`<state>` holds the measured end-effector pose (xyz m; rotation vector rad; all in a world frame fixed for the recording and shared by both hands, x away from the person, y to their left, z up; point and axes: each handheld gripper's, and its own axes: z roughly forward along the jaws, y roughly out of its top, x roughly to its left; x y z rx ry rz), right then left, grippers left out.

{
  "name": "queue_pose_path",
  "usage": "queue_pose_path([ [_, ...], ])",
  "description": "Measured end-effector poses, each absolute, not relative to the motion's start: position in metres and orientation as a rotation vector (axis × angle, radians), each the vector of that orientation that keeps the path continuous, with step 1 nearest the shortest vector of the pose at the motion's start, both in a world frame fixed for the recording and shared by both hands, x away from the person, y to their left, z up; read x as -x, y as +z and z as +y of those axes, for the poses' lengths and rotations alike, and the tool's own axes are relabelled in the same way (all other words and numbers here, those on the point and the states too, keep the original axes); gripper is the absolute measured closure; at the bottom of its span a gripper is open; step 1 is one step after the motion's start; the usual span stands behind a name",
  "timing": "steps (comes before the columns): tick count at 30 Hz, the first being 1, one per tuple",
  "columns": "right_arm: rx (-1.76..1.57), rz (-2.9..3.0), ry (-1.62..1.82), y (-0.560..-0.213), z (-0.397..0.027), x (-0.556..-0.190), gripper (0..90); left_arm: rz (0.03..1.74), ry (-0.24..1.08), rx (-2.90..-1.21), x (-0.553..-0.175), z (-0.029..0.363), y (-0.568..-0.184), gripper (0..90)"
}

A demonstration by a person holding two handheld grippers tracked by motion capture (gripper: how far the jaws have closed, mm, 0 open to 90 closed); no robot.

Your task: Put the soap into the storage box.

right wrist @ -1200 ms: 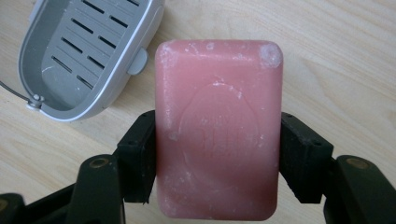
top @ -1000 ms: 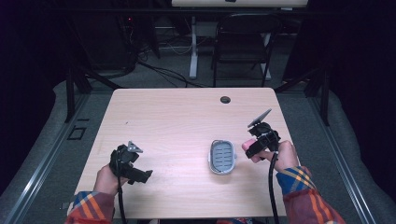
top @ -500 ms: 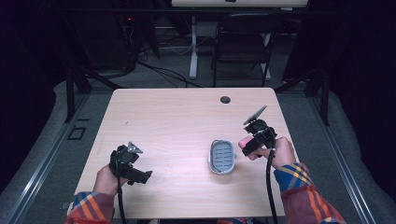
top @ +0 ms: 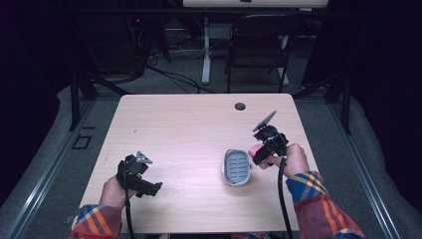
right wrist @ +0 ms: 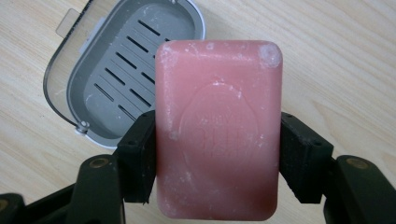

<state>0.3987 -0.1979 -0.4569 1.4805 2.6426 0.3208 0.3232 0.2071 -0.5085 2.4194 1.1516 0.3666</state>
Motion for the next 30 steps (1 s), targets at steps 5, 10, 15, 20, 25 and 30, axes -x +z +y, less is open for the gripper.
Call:
queue_pose_path([
  [5, -1.488, 2.626, 0.340, -0.458, -0.190, -0.401, 37.1, 1.156, 0.372, -2.414, -0.323, 0.208, -0.509, 0.1],
  [10, -1.469, 2.653, 0.313, -0.460, -0.183, -0.403, 37.1, 1.151, 0.373, -2.417, -0.323, 0.207, -0.509, 0.1],
  [15, -1.473, 2.653, 0.322, -0.467, -0.175, -0.406, 37.1, 1.150, 0.372, -2.418, -0.323, 0.207, -0.509, 0.1],
  [20, -1.466, 2.665, 0.285, -0.468, -0.172, -0.408, 37.0, 1.146, 0.365, -2.425, -0.323, 0.207, -0.509, 0.1],
  [25, -1.471, 2.657, 0.250, -0.473, -0.166, -0.411, 37.0, 1.145, 0.363, -2.426, -0.323, 0.207, -0.509, 0.1],
  [30, -1.464, 2.659, 0.214, -0.477, -0.163, -0.414, 37.0, 1.143, 0.363, -2.429, -0.323, 0.207, -0.509, 0.1],
])
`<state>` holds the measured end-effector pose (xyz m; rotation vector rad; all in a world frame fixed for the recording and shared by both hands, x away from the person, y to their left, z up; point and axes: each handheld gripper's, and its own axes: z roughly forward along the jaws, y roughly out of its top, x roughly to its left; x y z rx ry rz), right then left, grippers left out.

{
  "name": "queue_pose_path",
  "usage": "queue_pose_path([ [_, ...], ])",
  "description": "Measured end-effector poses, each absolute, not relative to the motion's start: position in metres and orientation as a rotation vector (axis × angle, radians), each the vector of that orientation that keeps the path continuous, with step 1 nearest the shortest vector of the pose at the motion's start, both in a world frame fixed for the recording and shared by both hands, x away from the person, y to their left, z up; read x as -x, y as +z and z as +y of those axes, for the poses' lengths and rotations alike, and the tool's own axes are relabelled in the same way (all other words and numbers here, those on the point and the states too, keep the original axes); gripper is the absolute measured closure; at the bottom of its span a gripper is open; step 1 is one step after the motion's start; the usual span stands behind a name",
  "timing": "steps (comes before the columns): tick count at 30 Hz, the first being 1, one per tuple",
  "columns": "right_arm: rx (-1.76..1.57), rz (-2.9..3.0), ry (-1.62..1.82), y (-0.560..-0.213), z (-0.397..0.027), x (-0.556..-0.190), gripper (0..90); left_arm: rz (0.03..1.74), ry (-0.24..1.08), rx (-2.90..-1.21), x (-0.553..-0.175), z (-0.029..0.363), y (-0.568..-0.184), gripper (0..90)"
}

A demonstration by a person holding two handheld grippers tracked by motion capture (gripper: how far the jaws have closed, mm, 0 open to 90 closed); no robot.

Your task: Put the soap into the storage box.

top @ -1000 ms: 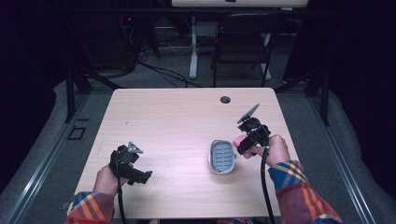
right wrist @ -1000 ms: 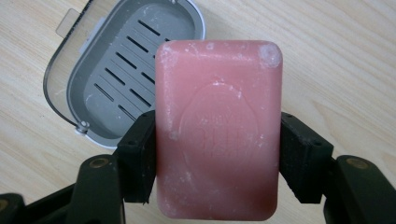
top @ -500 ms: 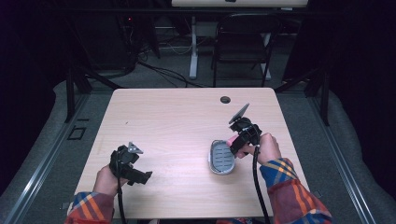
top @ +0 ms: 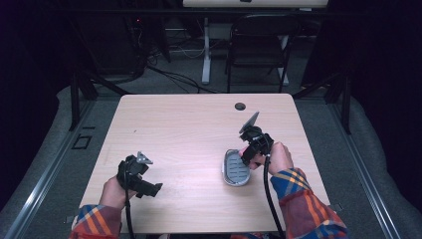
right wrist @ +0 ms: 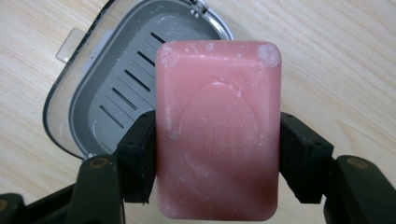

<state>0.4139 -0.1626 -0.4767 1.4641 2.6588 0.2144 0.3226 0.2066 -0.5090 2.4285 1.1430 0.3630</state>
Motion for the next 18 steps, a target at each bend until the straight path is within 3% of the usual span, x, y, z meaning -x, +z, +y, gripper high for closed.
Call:
queue_pose_path([
  [18, -1.476, 2.633, 0.131, -0.485, -0.147, -0.416, 36.9, 1.139, 0.366, -2.430, -0.322, 0.206, -0.509, 0.1],
])
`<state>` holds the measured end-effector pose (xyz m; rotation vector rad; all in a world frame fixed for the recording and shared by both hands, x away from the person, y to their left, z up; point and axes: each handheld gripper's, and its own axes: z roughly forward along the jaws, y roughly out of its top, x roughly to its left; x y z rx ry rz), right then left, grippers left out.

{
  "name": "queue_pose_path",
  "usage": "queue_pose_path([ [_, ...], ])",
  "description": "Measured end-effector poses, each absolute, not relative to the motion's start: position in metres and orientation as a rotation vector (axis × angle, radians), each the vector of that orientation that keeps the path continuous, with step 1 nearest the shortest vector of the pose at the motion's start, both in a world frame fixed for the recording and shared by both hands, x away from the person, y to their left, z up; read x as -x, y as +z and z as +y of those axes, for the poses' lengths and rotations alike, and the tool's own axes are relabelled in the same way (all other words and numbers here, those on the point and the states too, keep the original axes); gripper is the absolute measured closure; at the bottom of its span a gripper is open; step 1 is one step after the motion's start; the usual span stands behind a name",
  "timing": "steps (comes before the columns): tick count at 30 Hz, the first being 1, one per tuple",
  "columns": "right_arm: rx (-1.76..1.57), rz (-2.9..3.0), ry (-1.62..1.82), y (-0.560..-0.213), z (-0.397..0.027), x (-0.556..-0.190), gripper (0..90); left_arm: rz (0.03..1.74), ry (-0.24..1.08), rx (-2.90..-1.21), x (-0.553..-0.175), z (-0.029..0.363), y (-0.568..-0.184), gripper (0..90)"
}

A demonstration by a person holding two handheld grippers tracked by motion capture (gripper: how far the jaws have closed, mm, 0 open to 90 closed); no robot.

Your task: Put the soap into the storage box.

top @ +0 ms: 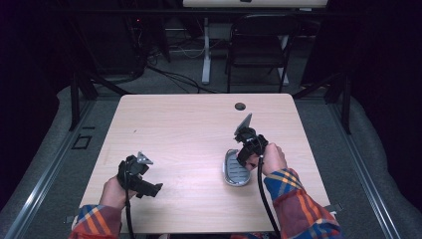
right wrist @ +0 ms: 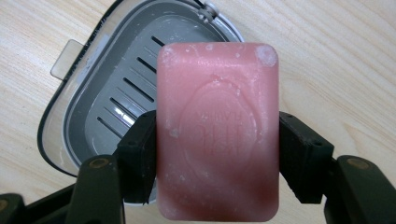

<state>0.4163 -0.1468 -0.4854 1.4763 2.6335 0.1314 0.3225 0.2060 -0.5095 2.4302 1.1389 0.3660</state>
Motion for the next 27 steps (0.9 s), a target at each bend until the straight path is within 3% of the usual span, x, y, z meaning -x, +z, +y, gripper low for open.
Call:
queue_pose_path([
  [27, -1.539, 2.648, 0.158, -0.492, -0.136, -0.414, 37.0, 1.137, 0.359, -2.438, -0.322, 0.205, -0.509, 0.1],
])
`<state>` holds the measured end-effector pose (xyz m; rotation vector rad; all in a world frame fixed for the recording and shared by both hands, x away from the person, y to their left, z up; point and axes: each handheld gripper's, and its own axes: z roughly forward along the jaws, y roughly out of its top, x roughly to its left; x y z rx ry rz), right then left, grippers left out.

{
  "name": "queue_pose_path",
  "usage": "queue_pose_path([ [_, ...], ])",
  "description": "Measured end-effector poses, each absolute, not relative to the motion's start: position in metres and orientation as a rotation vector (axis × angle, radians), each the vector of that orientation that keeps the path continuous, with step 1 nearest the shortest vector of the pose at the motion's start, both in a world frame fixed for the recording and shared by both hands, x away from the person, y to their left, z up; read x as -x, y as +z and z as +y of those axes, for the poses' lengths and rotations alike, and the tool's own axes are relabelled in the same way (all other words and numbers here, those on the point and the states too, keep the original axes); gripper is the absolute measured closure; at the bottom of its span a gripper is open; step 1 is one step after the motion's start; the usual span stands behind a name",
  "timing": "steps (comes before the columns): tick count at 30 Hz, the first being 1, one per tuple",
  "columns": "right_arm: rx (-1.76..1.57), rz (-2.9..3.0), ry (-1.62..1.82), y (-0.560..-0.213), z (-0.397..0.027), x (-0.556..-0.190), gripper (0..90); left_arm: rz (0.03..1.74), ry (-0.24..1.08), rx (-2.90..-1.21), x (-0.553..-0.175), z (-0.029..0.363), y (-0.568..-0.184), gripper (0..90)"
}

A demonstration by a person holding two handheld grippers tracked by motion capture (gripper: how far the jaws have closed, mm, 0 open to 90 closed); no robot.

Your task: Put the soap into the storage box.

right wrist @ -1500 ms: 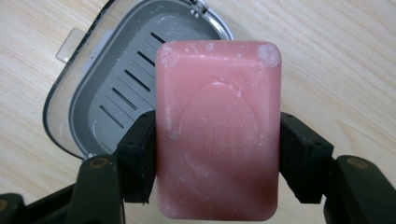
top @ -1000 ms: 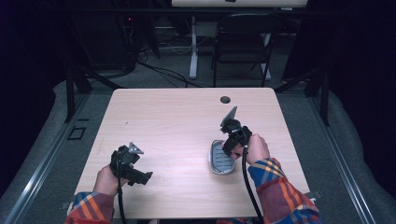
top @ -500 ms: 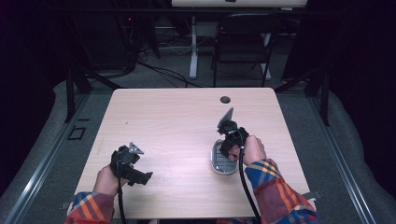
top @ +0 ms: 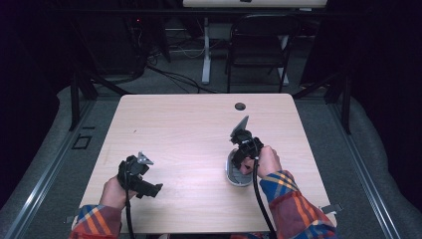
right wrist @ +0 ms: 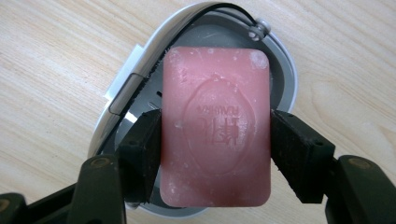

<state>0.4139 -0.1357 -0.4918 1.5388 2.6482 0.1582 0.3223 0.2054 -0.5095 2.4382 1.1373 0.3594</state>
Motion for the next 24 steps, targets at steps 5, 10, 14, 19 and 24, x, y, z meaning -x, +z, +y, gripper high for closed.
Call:
queue_pose_path([
  [5, -1.570, 2.644, 0.206, -0.488, -0.137, -0.412, 37.4, 1.138, 0.360, -2.437, -0.322, 0.205, -0.509, 0.1],
  [10, -1.587, 2.655, 0.272, -0.483, -0.139, -0.410, 41.5, 1.139, 0.363, -2.437, -0.322, 0.206, -0.509, 0.1],
  [14, -1.542, 2.685, 0.277, -0.478, -0.141, -0.408, 48.2, 1.139, 0.361, -2.437, -0.322, 0.205, -0.509, 0.1],
  [19, -1.480, 2.691, 0.286, -0.472, -0.140, -0.406, 52.2, 1.138, 0.360, -2.438, -0.322, 0.205, -0.509, 0.1],
  [24, -1.443, 2.661, 0.342, -0.465, -0.142, -0.400, 51.4, 1.137, 0.360, -2.439, -0.322, 0.205, -0.509, 0.1],
])
